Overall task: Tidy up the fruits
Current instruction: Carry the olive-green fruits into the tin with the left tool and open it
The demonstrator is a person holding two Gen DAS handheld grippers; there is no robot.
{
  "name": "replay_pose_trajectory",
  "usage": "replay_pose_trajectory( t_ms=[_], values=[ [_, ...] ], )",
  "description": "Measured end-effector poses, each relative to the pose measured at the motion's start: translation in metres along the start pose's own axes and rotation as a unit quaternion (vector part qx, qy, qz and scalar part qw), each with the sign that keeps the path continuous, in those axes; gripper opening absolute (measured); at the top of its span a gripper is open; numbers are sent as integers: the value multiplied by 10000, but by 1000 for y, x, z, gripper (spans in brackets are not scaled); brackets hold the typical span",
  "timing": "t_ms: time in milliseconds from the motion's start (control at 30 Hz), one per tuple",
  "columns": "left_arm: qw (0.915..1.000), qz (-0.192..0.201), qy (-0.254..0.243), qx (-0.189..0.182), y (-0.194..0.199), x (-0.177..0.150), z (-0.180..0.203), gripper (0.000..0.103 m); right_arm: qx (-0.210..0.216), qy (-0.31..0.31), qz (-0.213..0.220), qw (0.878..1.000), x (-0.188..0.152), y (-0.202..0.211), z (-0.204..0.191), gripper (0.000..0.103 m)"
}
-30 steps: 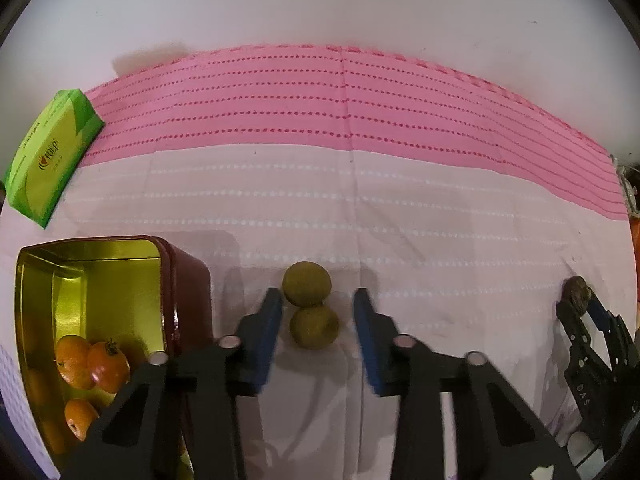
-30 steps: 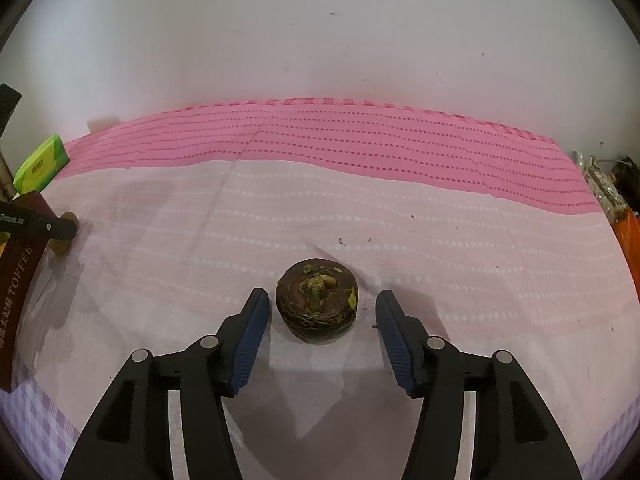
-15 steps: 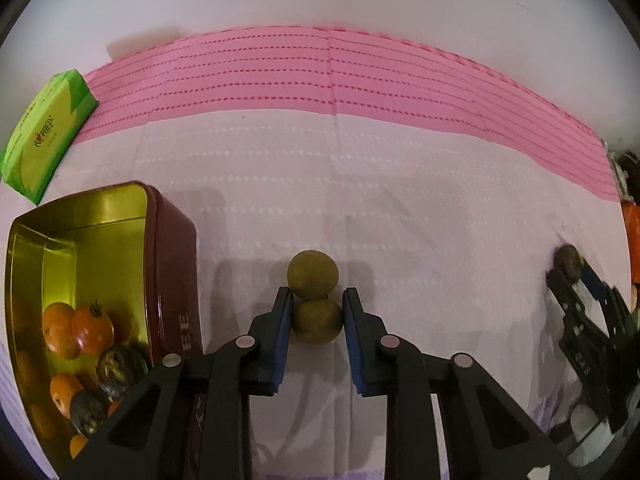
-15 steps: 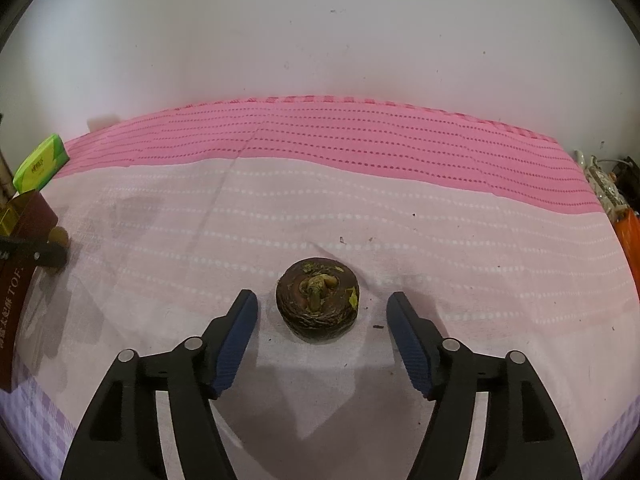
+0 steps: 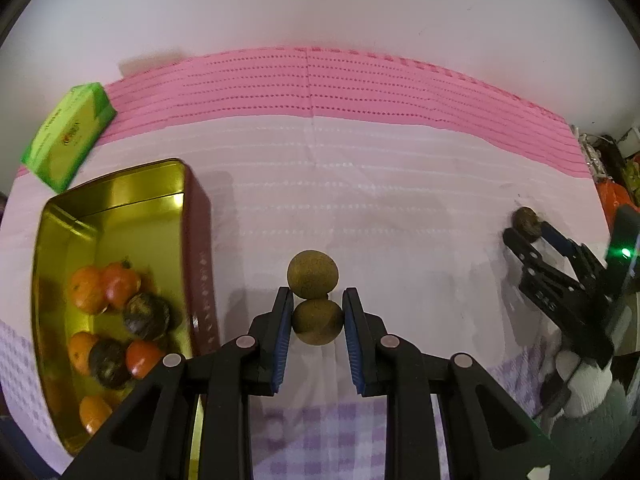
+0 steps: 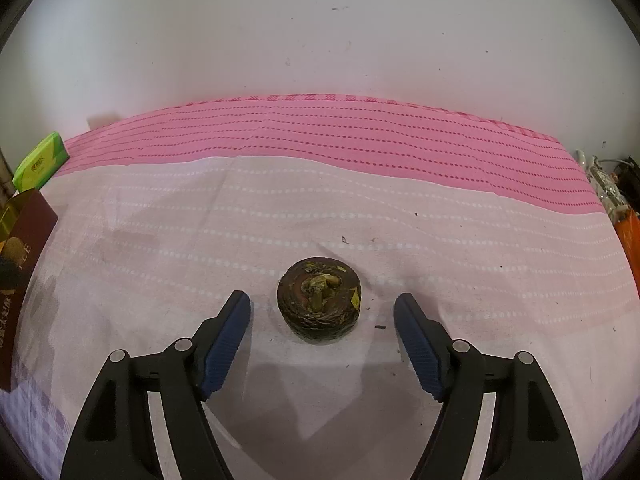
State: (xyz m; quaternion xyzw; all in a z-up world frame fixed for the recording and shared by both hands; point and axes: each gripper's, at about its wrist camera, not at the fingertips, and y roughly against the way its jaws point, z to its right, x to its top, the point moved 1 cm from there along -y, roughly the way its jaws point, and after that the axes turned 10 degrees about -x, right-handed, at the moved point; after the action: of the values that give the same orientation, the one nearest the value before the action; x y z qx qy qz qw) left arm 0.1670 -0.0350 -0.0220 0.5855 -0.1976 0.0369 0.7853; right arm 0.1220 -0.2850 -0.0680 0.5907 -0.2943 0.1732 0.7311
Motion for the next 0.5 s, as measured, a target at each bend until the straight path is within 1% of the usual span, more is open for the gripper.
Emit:
replay_pose_trajectory(
  t_ms=[300, 500],
  values=[
    [9994, 322, 3, 81, 43, -16, -11, 22, -26, -20, -21, 10000, 0, -1, 1, 79],
    [9985, 477, 92, 247, 65, -26, -30, 22, -29, -20, -26, 10000, 0, -3, 1, 81]
  ],
)
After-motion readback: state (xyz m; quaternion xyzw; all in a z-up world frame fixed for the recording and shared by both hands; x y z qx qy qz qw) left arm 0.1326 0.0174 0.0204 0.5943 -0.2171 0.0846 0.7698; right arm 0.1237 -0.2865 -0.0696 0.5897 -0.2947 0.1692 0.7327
